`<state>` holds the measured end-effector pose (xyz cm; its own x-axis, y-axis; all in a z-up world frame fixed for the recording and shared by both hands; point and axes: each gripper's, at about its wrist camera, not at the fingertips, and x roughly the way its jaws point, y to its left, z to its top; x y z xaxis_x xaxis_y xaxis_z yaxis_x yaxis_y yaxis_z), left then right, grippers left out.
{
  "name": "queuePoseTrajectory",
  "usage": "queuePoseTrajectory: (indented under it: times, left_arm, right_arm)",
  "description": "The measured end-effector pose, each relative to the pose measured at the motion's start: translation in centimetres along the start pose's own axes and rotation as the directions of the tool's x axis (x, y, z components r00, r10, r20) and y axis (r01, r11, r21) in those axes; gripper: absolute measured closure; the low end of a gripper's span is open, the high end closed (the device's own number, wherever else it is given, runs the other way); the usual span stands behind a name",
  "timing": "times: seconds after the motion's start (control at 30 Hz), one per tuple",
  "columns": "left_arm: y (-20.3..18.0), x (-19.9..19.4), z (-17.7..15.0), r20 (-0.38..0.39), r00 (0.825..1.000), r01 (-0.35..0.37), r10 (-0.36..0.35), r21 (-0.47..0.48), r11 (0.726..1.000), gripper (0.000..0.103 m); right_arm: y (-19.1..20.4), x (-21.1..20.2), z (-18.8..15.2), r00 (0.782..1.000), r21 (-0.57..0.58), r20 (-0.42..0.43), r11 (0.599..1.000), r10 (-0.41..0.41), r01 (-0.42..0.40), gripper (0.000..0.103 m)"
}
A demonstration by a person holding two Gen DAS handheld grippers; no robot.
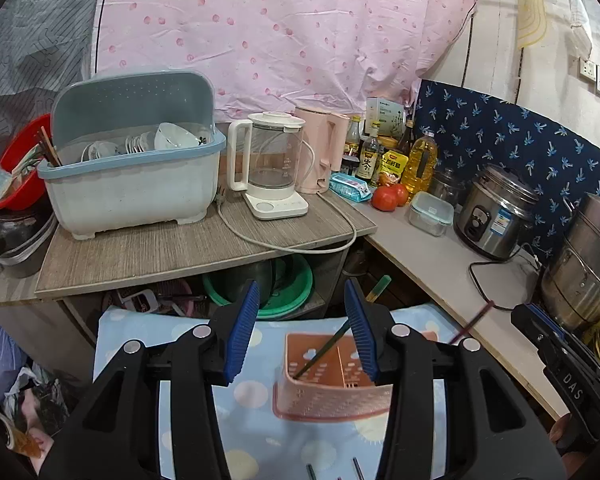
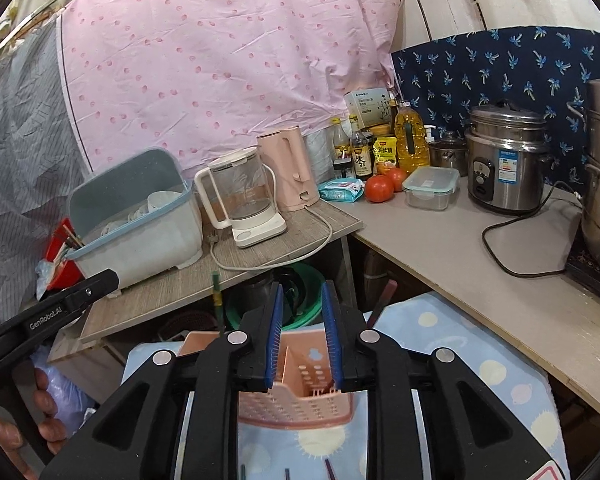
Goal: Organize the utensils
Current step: 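Lift both chopsticks and drop them into the pink holder with both tools, then grasp the white ceramic spoon with the right tool while the left tool grasps the gold spoon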
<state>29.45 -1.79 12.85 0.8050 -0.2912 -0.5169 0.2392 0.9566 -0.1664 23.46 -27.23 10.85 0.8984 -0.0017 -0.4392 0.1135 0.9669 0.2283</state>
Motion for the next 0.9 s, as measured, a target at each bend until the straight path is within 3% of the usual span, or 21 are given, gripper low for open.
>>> queuePoseTrajectory:
  times: [0.17, 0.4, 0.63, 0.73, 0.9]
  left_arm:
    - [0.0, -3.1, -2.5, -0.040, 0.999, 0.011, -0.011, -0.002, 1.000, 0.060]
    - [-0.1, -6.7, -10.9, -0.180, 0.983, 0.035, -0.037, -0.016, 0.999, 0.057]
    - [0.1, -8.4, -20.4, -0.323, 0.944, 0.048, -0.066, -0.063, 0.997, 0.056]
    - [-0.3, -8.7, -23.5, -0.361, 0.931, 0.033, -0.045, -0.039, 0.999, 0.056]
    - [-0.2, -8.5, -28.1, -0.446, 0.894, 0.028, -0.047, -0.050, 0.998, 0.056]
  right_arm:
    - [-0.4, -4.7, -2.5, 1.000, 0.020, -0.025, 1.000, 0.019, -0.018, 0.076]
    - [-2.9, -10.3, -10.1, 0.989, 0.082, -0.146, 0.997, 0.023, -0.011, 0.076]
    - [-5.8, -13.5, -18.9, 0.959, 0.106, -0.281, 0.991, -0.050, 0.083, 0.076]
    - [-6.6, -13.7, -21.5, 0.941, 0.087, -0.327, 0.988, -0.090, 0.125, 0.076]
    - [-8.2, -12.9, -24.4, 0.921, 0.114, -0.376, 0.981, -0.104, 0.158, 0.076]
